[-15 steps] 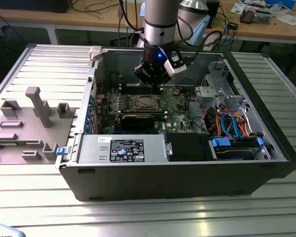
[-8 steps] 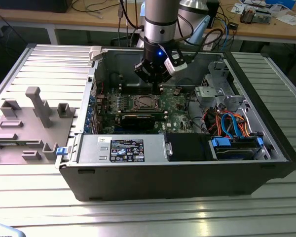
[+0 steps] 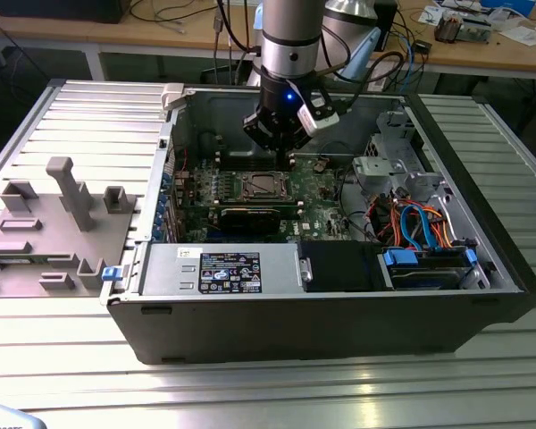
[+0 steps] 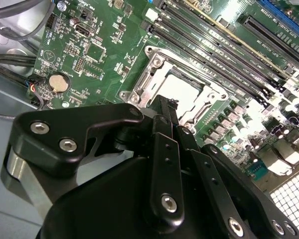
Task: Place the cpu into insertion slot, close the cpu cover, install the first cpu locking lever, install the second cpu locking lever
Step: 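Install the second cpu locking lever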
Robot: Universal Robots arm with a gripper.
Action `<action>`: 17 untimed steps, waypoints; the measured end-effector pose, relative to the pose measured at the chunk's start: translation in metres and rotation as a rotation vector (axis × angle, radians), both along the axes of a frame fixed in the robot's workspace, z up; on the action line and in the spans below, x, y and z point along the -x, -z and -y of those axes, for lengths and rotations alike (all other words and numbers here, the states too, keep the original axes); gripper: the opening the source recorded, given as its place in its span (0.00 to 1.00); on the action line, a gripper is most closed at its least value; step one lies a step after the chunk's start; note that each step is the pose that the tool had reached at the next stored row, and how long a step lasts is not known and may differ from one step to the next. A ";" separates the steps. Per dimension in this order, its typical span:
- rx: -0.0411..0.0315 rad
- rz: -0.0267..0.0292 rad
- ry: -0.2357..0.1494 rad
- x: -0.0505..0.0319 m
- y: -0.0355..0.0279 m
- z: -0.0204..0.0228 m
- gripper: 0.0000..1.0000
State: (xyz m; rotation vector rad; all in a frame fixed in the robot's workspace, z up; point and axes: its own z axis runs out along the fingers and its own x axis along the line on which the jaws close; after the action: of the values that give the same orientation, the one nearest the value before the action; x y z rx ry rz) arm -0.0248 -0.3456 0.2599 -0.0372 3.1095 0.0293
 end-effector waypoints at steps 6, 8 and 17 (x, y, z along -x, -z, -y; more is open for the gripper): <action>-0.0003 0.0001 0.000 0.0000 0.0001 0.0067 0.11; -0.0003 0.0001 0.000 0.0000 0.0002 0.0093 0.11; -0.0002 0.0002 0.000 0.0000 0.0003 0.0229 0.11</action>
State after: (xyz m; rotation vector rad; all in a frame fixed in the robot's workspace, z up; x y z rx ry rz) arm -0.0248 -0.3685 0.2596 -0.0371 3.1093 0.0296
